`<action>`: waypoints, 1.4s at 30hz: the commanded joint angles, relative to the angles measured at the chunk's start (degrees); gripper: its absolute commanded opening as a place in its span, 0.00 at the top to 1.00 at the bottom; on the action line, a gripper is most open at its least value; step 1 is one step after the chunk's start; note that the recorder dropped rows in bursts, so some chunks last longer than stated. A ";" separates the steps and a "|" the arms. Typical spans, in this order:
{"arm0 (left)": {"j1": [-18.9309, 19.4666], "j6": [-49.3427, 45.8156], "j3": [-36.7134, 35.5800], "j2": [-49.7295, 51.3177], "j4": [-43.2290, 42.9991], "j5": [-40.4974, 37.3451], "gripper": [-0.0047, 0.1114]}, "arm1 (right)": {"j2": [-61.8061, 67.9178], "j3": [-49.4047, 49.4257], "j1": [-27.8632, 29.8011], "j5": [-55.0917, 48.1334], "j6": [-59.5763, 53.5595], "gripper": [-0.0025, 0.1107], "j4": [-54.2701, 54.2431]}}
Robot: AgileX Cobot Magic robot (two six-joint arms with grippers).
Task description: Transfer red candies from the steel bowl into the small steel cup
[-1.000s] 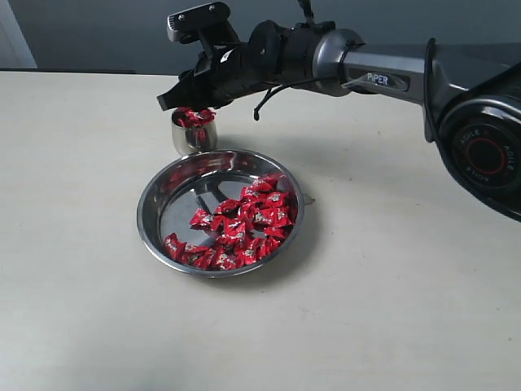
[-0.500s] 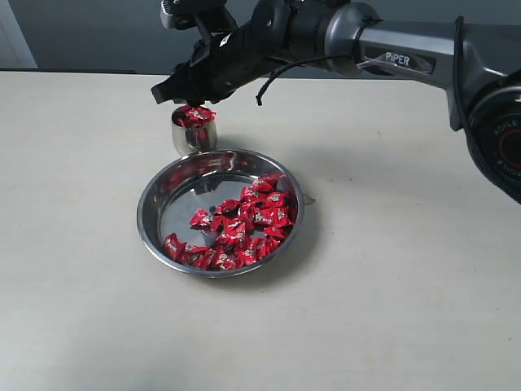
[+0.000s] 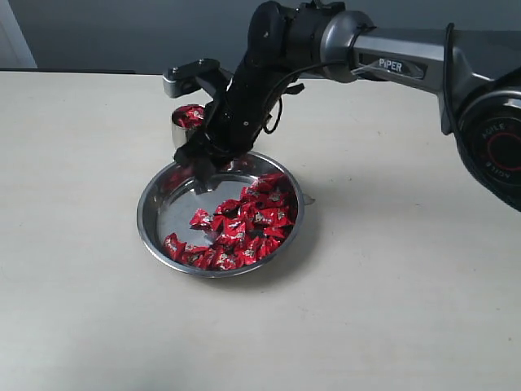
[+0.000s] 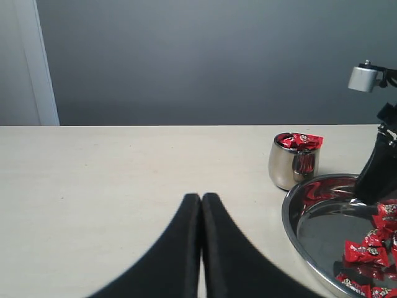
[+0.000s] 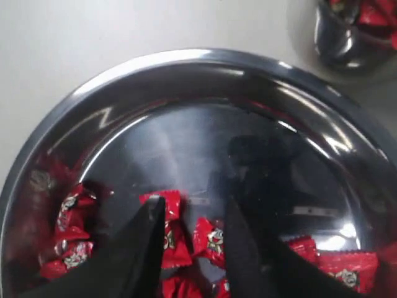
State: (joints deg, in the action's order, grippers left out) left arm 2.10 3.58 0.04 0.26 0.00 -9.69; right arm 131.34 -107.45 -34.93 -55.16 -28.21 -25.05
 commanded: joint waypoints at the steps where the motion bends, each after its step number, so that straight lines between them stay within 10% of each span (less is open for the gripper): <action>1: 0.07 0.25 -0.04 -0.26 0.00 0.34 0.96 | 1.55 -0.26 0.17 -2.42 -0.43 0.70 2.15; 38: 0.07 0.25 -0.04 -0.26 0.00 0.46 0.96 | 6.16 -0.26 0.17 -4.19 -0.20 0.69 4.23; 42: 0.07 0.25 -0.04 -0.26 0.00 0.46 0.96 | 6.04 -0.26 0.17 -2.33 -0.20 0.88 4.23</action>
State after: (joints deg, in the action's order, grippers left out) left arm 2.10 3.58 0.04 0.26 0.00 -9.69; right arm 136.95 -107.47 -34.93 -58.99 -28.21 -21.12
